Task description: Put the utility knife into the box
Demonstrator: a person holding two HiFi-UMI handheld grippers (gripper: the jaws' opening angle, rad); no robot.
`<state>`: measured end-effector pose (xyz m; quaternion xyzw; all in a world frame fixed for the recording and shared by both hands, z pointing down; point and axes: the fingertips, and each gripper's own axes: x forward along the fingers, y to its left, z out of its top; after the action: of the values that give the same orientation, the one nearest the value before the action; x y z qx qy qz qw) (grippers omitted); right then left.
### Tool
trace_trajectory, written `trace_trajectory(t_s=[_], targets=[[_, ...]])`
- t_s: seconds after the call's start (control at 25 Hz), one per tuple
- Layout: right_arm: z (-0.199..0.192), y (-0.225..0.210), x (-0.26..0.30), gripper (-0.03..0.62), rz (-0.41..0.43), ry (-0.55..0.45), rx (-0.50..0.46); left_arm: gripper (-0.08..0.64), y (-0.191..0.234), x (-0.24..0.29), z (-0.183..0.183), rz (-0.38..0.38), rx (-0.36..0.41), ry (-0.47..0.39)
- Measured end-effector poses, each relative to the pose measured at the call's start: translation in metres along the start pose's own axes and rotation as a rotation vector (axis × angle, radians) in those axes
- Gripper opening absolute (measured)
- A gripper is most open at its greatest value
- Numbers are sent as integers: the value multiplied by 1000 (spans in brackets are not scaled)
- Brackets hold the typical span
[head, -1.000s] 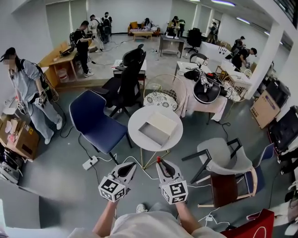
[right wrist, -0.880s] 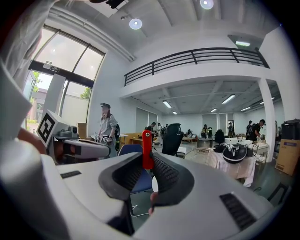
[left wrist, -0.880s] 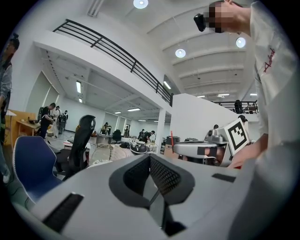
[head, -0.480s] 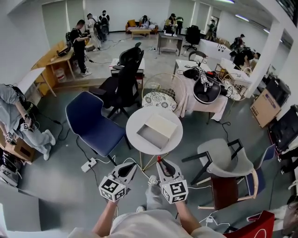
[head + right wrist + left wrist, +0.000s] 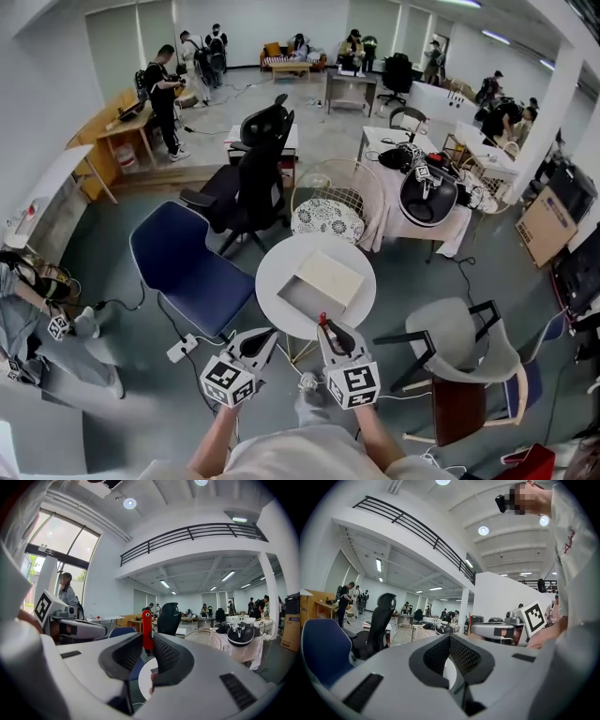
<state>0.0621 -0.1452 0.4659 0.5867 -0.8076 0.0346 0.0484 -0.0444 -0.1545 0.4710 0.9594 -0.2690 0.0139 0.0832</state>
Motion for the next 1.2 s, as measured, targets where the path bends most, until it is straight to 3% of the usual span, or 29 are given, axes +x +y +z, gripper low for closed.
trace_trajectory(t_s=[0.64, 1.2], targets=[[17, -109, 109, 78, 43, 6, 15, 11, 73, 129, 32, 35, 7, 7], [1, -138, 168, 78, 99, 39, 17, 12, 120, 167, 22, 91, -15, 13]])
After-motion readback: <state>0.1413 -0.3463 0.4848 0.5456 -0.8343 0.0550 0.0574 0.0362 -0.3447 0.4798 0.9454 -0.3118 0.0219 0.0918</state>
